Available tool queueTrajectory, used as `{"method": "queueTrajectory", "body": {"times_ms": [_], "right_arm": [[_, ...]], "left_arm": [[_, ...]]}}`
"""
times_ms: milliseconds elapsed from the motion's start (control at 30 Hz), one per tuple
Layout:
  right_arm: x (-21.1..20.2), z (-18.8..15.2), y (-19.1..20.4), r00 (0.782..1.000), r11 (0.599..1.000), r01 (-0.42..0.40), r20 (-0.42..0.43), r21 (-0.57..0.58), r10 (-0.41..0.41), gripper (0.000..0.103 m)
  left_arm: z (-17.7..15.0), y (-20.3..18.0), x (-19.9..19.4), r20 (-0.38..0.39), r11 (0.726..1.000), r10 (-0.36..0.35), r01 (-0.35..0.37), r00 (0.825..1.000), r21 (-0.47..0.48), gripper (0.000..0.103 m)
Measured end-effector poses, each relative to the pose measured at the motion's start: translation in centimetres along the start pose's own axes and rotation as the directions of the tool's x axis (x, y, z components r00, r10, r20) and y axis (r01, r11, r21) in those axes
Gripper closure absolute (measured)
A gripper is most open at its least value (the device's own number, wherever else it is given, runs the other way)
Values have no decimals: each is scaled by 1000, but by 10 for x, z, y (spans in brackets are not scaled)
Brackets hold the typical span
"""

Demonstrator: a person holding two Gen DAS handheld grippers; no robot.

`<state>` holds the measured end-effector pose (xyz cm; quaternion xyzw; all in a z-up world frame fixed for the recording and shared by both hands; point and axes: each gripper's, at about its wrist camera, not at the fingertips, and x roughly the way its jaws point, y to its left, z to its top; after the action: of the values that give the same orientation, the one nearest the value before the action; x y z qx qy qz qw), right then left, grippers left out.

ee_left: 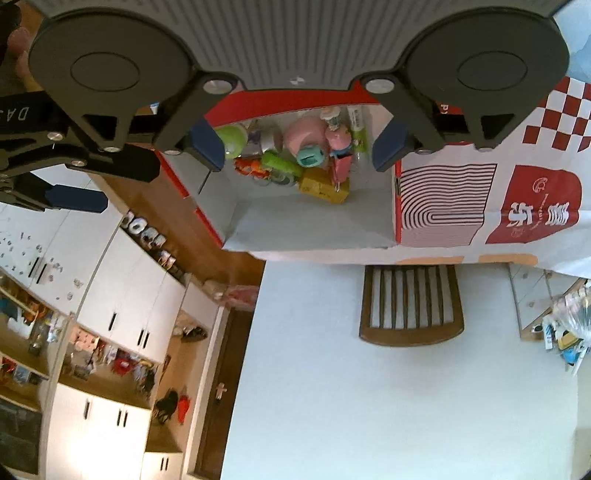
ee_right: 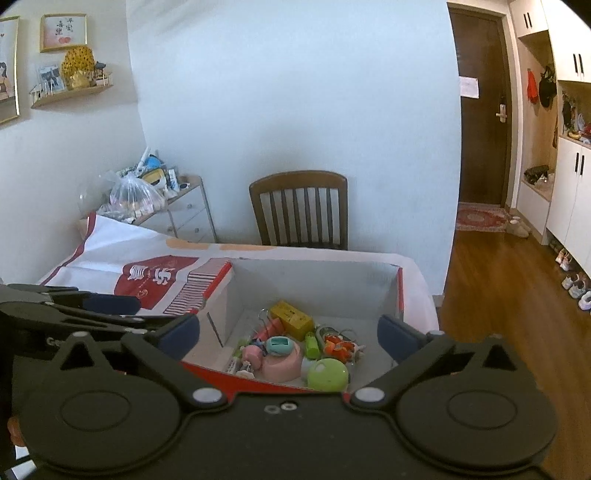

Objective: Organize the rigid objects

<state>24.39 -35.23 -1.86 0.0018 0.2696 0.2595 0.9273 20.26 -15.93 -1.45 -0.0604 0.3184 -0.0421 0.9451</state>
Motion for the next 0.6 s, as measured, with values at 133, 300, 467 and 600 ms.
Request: {"method": "queueTrajectory", "body": {"times_ms": [133,300,467,600], "right_arm": [[-5,-1,-1,1000,1000,-2,18,13,2,0],[-12,-6,1,999,1000,7,42,3,-7,0],[-18,-8,4,998,1000,16,61,8,-16,0],[-22,-10,2,997,999,20,69,28,-22,0]], "left_arm": [[-3,-1,-7,31,1000,-4,4,1000,11,0],[-5,-7,-15,36,999,3,-4,999,47,0],[-5,-9,-26,59,998,11,-14,998,59,0],[-5,-10,-30,60,998,10,-14,998,61,0]]}}
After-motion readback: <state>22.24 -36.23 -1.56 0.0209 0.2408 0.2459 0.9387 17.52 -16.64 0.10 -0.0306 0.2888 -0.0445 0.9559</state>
